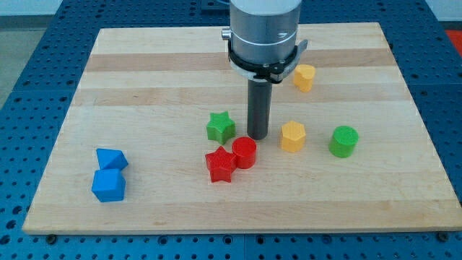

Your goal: Move arm to the right of red circle

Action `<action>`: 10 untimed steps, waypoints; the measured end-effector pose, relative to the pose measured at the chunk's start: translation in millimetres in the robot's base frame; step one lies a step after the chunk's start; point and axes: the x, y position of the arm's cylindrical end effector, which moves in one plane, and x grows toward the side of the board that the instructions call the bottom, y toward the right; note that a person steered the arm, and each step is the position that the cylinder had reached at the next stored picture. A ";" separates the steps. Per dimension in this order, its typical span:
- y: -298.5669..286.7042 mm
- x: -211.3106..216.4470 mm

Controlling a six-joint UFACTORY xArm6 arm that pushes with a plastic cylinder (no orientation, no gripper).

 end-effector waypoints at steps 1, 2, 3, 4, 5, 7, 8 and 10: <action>-40.4 -12.8; -92.4 -25.7; -139.8 -28.6; -180.4 -28.7; -201.2 -29.0; -54.7 -97.3; 36.4 -48.9; 10.8 27.4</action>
